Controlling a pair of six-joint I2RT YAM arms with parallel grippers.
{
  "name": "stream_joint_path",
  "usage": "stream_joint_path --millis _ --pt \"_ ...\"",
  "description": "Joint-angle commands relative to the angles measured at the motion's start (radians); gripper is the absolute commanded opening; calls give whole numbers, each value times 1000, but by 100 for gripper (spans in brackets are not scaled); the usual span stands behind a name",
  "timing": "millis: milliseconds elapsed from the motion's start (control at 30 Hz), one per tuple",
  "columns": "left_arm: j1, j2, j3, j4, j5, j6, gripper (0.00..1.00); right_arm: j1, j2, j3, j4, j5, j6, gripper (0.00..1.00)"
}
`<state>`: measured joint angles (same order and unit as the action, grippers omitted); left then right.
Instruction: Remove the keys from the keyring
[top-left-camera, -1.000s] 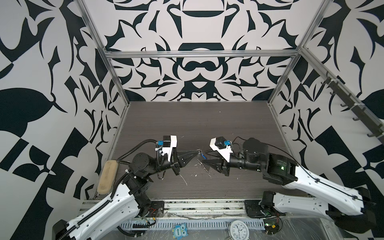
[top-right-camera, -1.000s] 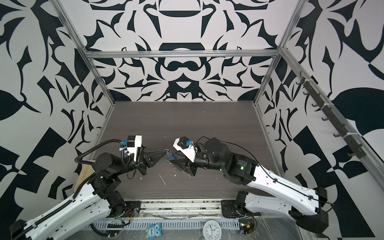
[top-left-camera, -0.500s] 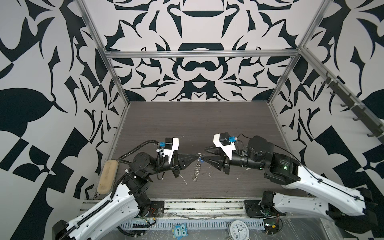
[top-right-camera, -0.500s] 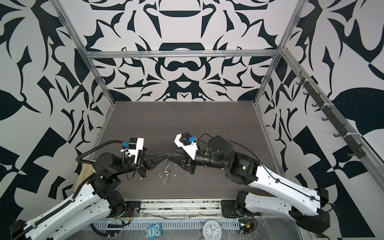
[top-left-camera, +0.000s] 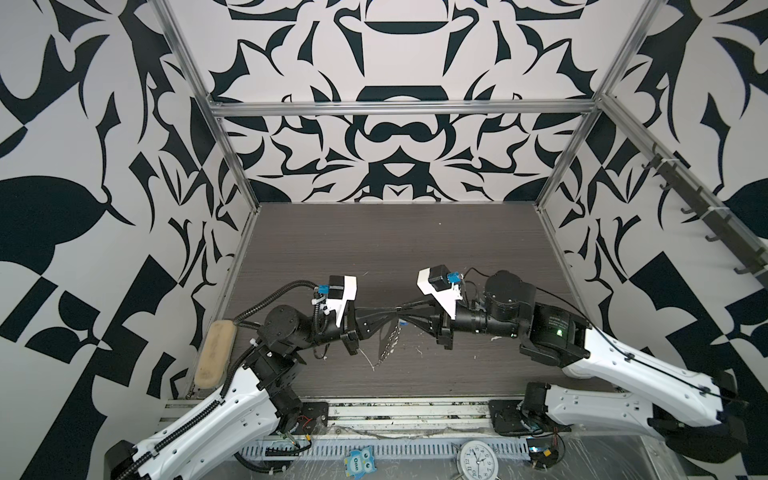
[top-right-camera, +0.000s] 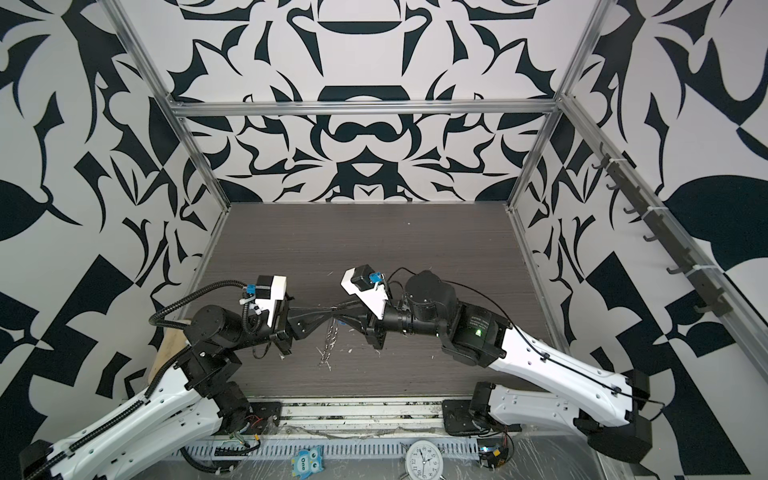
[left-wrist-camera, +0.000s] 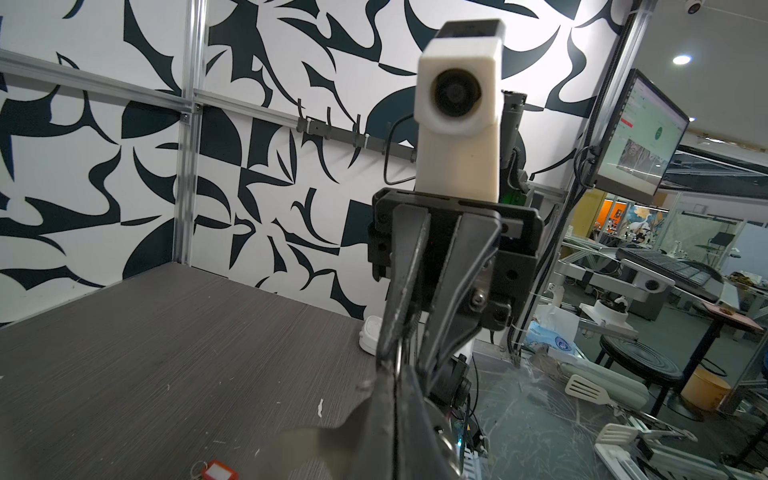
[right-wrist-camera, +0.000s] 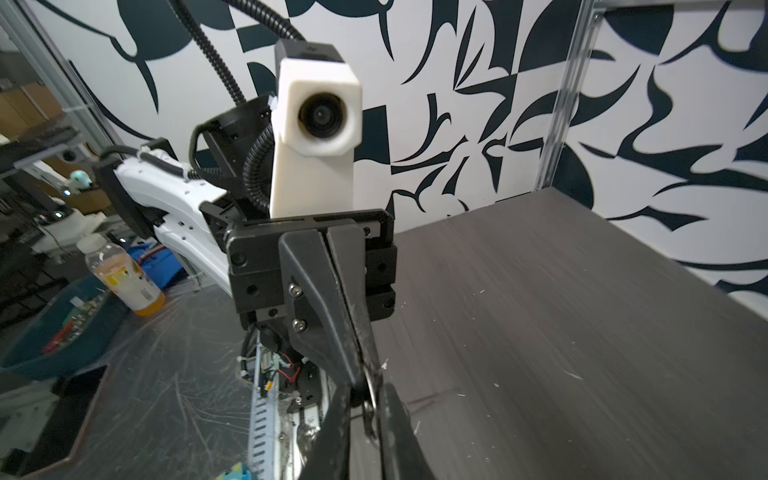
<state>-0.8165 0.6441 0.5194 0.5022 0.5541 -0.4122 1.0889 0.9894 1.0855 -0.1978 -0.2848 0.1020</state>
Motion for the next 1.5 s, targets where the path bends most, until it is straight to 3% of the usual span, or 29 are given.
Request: stream_joint_path --millis 0,267,500,633,767,833,900,967,1200,1467 --pt "-3 -13 17 73 -3 -5 0 2 -7 -5 57 3 17 25" --pt "-3 -17 12 70 -2 -5 0 2 -54 -37 90 16 24 22" --pt "-3 -10 16 72 3 -8 0 2 -34 -32 96 -5 27 13" --pt "-3 -2 19 73 8 -15 0 1 -28 -26 95 -13 29 0" --pt "-3 -1 22 65 6 -28 0 2 -29 -12 74 -9 36 0" --pt "-3 -12 27 30 -1 -24 4 -2 -29 18 13 5 28 0" --pt "-3 -29 24 -1 -11 -3 20 -10 -32 48 -61 9 16 0" --pt "-3 -50 20 -36 -23 7 29 -23 -24 93 -162 6 -17 0" --pt "-3 -30 75 -159 43 37 31 -94 65 284 -504 -122 -126 0" --pt "-3 80 155 -240 130 43 33 -109 166 422 -692 -203 -208 0"
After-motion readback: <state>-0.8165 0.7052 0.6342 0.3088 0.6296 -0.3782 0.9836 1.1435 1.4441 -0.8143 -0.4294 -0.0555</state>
